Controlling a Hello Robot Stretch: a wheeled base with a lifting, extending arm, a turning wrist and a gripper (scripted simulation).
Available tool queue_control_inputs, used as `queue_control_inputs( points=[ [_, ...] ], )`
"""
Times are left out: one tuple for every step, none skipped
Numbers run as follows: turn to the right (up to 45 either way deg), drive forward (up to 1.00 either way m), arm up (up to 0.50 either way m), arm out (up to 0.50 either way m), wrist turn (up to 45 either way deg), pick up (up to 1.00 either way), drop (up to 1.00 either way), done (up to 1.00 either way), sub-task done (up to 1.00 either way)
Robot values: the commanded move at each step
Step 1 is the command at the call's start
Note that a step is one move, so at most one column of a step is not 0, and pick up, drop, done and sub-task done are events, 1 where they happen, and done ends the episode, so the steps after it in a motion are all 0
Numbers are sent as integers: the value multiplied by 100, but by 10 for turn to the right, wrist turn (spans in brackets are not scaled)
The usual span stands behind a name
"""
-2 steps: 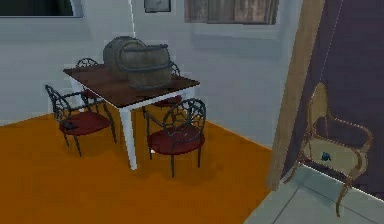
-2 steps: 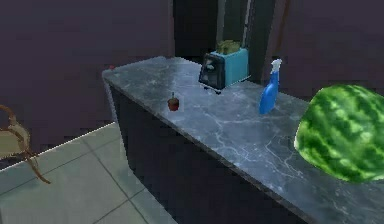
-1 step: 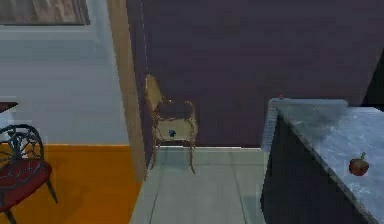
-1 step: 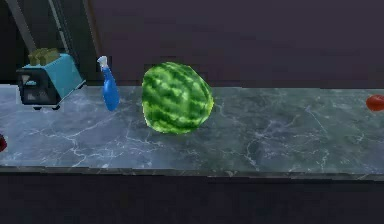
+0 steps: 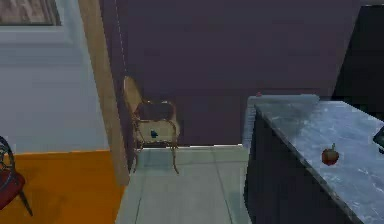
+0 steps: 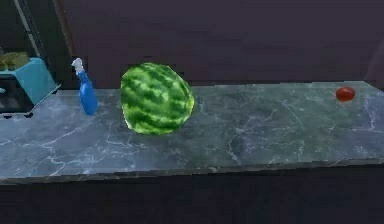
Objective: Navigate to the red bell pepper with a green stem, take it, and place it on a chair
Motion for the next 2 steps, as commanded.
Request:
queue_control_inputs(
  points=[
    [0, 90, 0, 0, 0, 0, 0, 0, 0],
    [150, 0, 0, 0, 0, 0, 0, 0, 0]
  ],
)
